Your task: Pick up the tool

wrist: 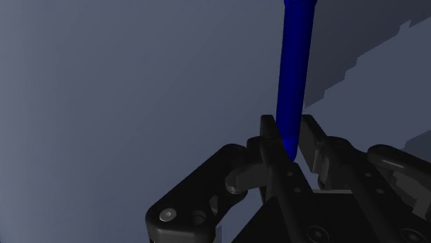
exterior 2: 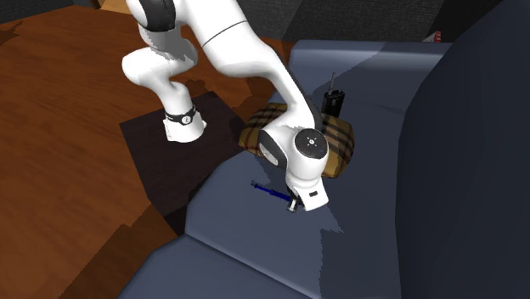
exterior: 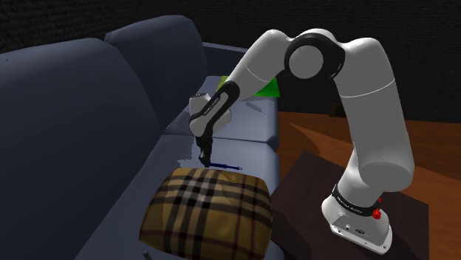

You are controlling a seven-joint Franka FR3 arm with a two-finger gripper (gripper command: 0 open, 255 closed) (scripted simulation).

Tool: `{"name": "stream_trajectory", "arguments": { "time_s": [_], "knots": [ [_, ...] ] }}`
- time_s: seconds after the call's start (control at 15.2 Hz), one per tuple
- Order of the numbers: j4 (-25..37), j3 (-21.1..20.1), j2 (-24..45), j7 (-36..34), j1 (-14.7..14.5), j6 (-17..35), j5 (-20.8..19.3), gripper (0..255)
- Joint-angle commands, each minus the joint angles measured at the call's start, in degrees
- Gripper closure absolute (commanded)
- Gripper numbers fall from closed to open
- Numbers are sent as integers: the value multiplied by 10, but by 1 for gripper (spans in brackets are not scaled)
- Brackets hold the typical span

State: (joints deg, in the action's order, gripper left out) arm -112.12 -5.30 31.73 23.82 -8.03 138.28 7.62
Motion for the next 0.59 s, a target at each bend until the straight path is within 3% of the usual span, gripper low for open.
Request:
{"name": "stream_trajectory", "arguments": {
  "time_s": [0.0, 0.53],
  "knots": [
    [-2, -1, -9, -1, 0, -9, 0, 255],
    [-3, -1, -55, -6, 1, -53, 0, 255]
  ]
}}
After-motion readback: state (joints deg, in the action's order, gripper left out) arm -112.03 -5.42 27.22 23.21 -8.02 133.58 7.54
